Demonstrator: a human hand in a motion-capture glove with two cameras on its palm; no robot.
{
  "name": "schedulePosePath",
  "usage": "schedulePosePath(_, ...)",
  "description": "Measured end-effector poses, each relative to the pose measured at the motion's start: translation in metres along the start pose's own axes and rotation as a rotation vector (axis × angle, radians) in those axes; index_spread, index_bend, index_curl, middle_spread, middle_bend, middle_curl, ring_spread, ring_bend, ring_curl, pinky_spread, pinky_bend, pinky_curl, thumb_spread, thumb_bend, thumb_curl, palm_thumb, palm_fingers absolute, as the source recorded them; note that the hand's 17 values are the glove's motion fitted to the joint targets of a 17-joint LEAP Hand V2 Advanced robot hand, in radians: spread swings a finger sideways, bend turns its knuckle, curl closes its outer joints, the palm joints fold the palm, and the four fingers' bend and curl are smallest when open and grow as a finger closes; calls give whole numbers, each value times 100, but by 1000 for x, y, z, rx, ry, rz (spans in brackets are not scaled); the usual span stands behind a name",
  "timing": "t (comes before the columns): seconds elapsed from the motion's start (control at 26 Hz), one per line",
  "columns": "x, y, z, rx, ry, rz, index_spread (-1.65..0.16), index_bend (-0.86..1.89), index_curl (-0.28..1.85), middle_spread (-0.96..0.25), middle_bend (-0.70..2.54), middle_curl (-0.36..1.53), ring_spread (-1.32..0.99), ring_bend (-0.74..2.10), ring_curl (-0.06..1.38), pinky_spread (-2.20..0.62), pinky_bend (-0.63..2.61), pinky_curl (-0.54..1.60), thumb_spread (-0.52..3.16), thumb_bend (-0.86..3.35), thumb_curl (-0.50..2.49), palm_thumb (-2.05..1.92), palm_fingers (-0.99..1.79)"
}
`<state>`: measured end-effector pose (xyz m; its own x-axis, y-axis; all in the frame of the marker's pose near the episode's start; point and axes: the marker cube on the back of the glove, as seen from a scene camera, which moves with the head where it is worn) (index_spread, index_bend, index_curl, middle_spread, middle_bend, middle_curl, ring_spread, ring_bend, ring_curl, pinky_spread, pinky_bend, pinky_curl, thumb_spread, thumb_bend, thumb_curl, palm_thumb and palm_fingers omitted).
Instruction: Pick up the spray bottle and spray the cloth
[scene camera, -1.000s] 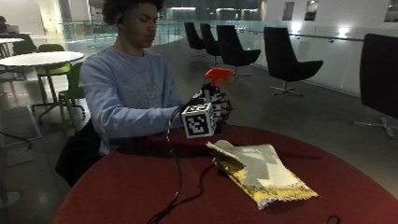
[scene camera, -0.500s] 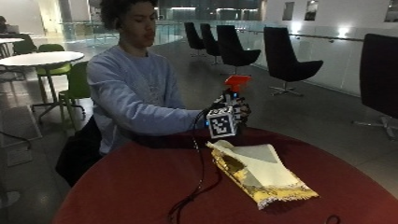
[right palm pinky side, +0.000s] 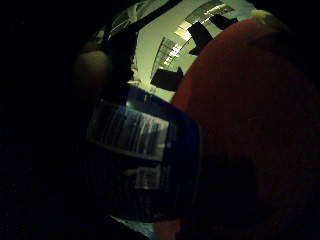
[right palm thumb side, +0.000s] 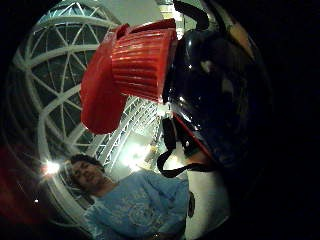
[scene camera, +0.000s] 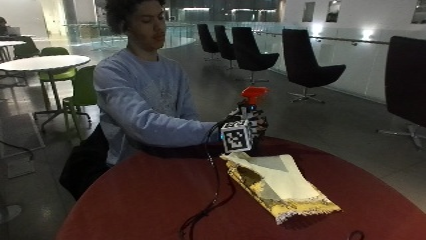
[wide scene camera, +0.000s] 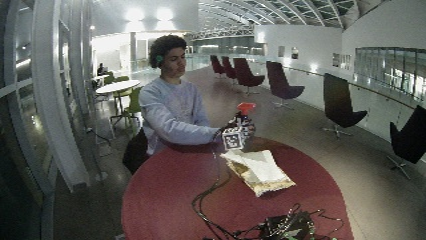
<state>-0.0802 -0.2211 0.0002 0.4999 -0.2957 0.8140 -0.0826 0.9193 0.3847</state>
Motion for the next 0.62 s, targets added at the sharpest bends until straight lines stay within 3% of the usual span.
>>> schedulePosePath(0.23, -22, 22, -28, -8, 69, -41, -31, 5, 39, -11, 26, 47, -5, 36, 40, 21, 24, 27, 105, -3, 42, 70, 73)
schedulePosePath(0.38, -54, 72, -79, -101, 201, -89, -32, 7, 34, -9, 27, 47, -5, 36, 39, 21, 25, 28, 105, -1, 42, 74, 72)
schedulePosePath(0.62, -78, 146, -186, 112, 592, -132, -33, 11, 31, -8, 32, 47, -3, 34, 37, 21, 22, 29, 106, -2, 42, 74, 74)
